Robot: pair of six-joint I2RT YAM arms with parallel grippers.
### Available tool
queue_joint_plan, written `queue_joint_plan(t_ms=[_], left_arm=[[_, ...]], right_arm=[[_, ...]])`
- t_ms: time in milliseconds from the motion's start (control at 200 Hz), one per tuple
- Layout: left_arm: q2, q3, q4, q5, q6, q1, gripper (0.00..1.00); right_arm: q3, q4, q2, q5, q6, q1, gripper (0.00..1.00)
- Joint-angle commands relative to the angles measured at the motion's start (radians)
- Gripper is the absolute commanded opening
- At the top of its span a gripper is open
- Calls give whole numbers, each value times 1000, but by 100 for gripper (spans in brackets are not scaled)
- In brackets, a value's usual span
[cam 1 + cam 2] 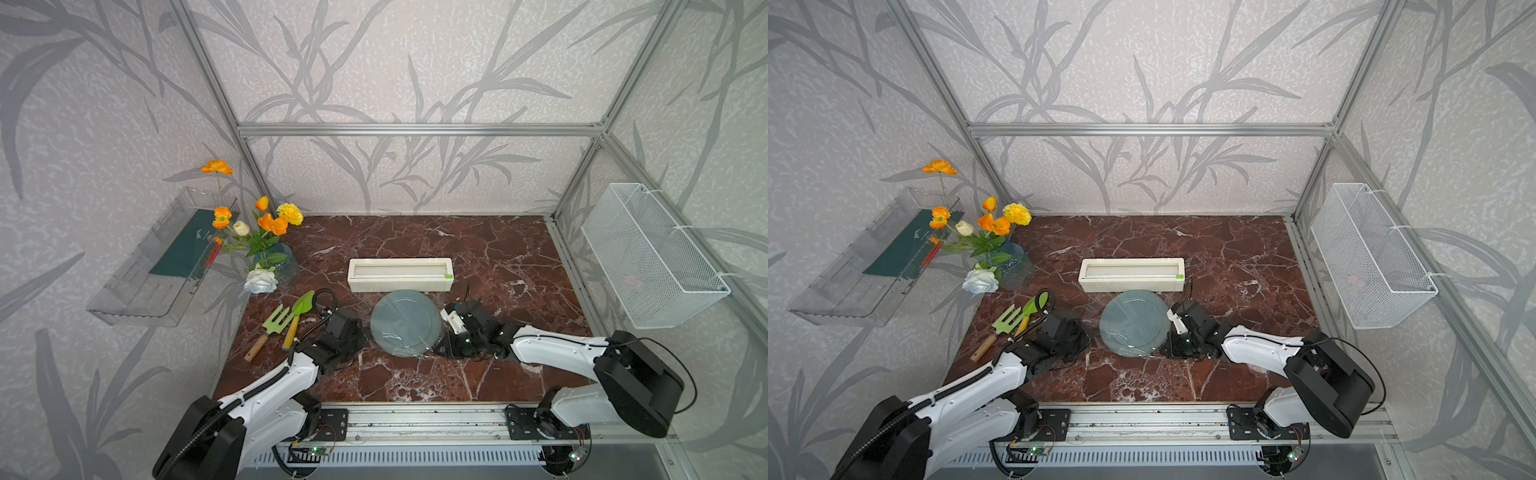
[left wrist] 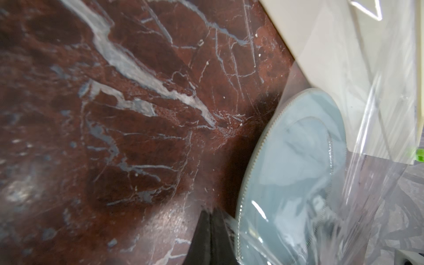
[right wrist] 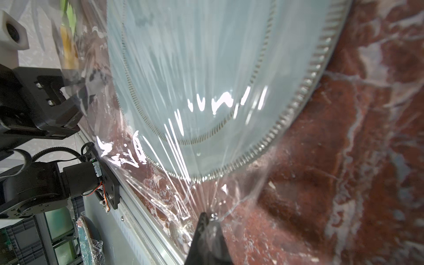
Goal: Wrap the plate with plastic wrap
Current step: Cover the plate with plastic wrap.
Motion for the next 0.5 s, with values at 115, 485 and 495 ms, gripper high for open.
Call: queue_joint_plan(t_ms=[115, 485, 495], left_arm=[[-58, 10, -127, -32, 29, -20, 0], [117, 10, -42, 40, 40, -55, 0], [120, 11, -43, 41, 41, -57, 0]], right_arm=[[-56, -88, -39, 47, -42, 8, 0], [-63, -33, 83, 96, -64, 8, 0], [-62, -31, 88, 96, -64, 8, 0]])
